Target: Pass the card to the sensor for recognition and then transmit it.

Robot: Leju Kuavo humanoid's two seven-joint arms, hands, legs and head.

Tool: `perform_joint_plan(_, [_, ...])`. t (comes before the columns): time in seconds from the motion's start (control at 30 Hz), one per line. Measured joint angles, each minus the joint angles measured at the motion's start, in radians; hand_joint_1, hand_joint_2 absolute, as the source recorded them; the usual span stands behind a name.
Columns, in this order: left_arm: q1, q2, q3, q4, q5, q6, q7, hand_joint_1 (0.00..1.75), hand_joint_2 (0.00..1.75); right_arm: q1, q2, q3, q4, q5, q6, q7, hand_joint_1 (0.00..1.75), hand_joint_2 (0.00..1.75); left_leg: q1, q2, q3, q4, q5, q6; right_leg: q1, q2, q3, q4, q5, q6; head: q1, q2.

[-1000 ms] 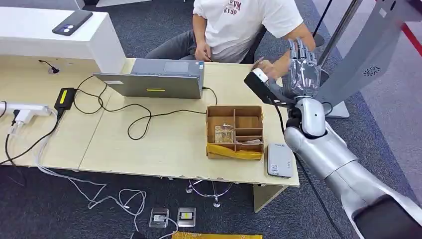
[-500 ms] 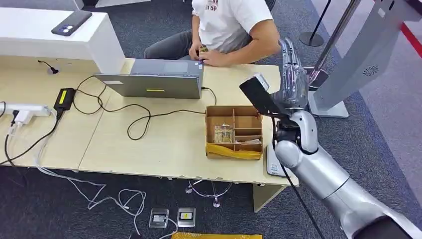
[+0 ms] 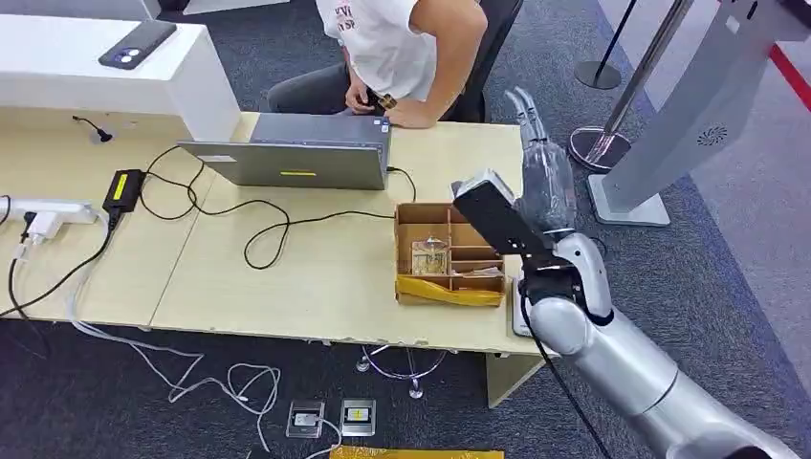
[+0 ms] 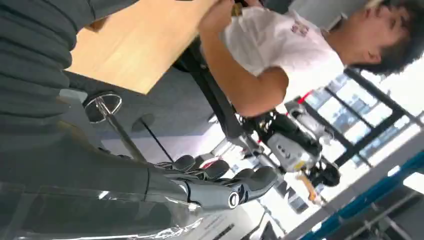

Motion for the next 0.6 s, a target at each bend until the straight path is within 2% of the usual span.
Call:
perform_joint_plan(0.13, [0.000,0.000,0.003,0.000,0.000,0.000,0.008,0.00,0.00,0.092,-0.024,0.018,-0.069,0.090,0.065,0.034,0.00,1.75,0.000,0.001,-0.001,0.000,-0.001,0.000,0.000,0.000,-0.001,0.000,0.000,0.000,-0.001,0.000])
perform_joint_plan(0.27, [-0.002,-0.001,0.003,0.000,-0.009,0.000,0.008,0.00,0.00,0.117,-0.045,0.034,-0.082,0.255,0.202,0.141,0.00,1.75,0.000,0.001,-0.001,0.000,-0.001,0.000,0.000,0.000,-0.001,0.000,0.000,0.000,0.000,0.000])
perform_joint_plan(0.33, [-0.002,-0.001,0.004,0.000,-0.013,0.000,0.008,0.00,0.00,0.131,-0.053,0.049,-0.081,0.316,0.259,0.174,0.00,1.75,0.000,0.001,-0.001,0.000,-0.001,0.000,0.000,0.000,-0.001,0.000,0.000,0.000,0.000,0.000])
perform_joint_plan(0.53, [-0.003,-0.001,0.005,0.000,-0.017,0.000,0.008,0.00,0.00,0.164,-0.064,0.082,-0.080,0.371,0.310,0.196,0.00,1.75,0.000,0.001,-0.001,0.000,-0.001,-0.001,0.000,0.000,-0.001,0.000,0.000,0.000,0.000,0.000])
perform_joint_plan(0.6, [-0.003,-0.001,0.005,0.000,-0.019,0.000,0.008,0.00,0.00,0.165,-0.068,0.093,-0.079,0.383,0.365,0.212,0.00,1.75,0.000,0.001,-0.001,0.000,-0.001,-0.001,0.000,0.001,-0.001,0.000,0.000,0.000,-0.001,0.000])
